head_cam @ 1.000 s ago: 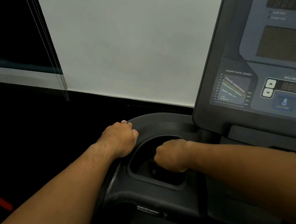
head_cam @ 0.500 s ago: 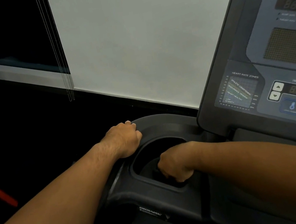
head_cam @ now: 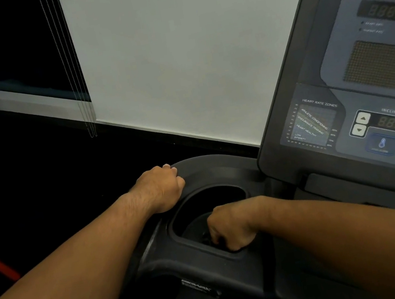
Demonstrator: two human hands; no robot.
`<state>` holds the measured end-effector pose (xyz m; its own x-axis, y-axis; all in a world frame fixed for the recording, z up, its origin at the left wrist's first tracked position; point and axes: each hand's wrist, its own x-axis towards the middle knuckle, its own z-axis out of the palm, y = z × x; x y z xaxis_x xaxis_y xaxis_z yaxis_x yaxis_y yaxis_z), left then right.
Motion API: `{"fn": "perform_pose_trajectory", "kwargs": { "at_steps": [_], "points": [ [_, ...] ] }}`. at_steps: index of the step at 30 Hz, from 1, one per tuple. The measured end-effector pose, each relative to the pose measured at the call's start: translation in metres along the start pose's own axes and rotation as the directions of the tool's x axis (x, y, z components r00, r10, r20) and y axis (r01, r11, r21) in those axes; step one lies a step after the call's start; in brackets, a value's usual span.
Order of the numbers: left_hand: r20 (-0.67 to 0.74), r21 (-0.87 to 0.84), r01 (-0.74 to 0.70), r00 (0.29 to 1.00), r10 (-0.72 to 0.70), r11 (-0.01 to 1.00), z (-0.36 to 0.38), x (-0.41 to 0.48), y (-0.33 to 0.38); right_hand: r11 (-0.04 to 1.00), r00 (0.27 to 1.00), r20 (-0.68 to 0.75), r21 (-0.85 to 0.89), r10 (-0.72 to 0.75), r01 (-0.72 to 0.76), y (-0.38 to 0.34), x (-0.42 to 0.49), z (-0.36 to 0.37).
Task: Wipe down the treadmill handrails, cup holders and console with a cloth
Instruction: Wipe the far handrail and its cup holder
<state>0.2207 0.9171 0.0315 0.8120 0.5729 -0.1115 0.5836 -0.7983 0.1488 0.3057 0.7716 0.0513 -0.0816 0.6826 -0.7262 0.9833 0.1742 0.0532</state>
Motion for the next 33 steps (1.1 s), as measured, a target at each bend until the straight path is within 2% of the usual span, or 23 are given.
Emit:
{"fn": "perform_pose_trajectory", "kwargs": {
  "at_steps": [3, 6, 10, 23, 28, 33],
  "points": [
    [0.008, 0.022, -0.006, 1.000, 0.006, 1.000, 0.001, 0.001, 0.001, 0.986, 0.996, -0.058, -0.150, 0.066, -0.074, -0.003, 0.008, -0.001],
    [0.000, 0.006, -0.008, 1.000, 0.008, 1.000, 0.002, 0.001, 0.000, 0.976, 0.967, -0.180, -0.094, 0.179, -0.198, 0.004, 0.008, 0.000],
    [0.011, -0.014, 0.010, 1.000, -0.010, 1.000, 0.003, 0.001, -0.001, 0.955, 0.932, -0.277, -0.112, 0.235, -0.274, 0.001, 0.013, 0.006],
    [0.020, 0.015, -0.012, 1.000, 0.012, 1.000, -0.001, -0.001, 0.002, 0.926, 0.874, -0.341, -0.027, 0.346, -0.377, 0.011, -0.015, -0.011],
    [0.015, -0.020, -0.005, 1.000, 0.005, 1.000, 0.003, 0.000, -0.003, 0.929, 0.894, -0.280, -0.015, 0.350, -0.369, 0.000, 0.017, 0.009],
    [0.007, -0.022, 0.000, 1.000, 0.000, 1.000, 0.003, 0.001, -0.003, 0.921, 0.884, -0.272, 0.025, 0.380, -0.389, -0.002, 0.024, 0.009]
  ]
}}
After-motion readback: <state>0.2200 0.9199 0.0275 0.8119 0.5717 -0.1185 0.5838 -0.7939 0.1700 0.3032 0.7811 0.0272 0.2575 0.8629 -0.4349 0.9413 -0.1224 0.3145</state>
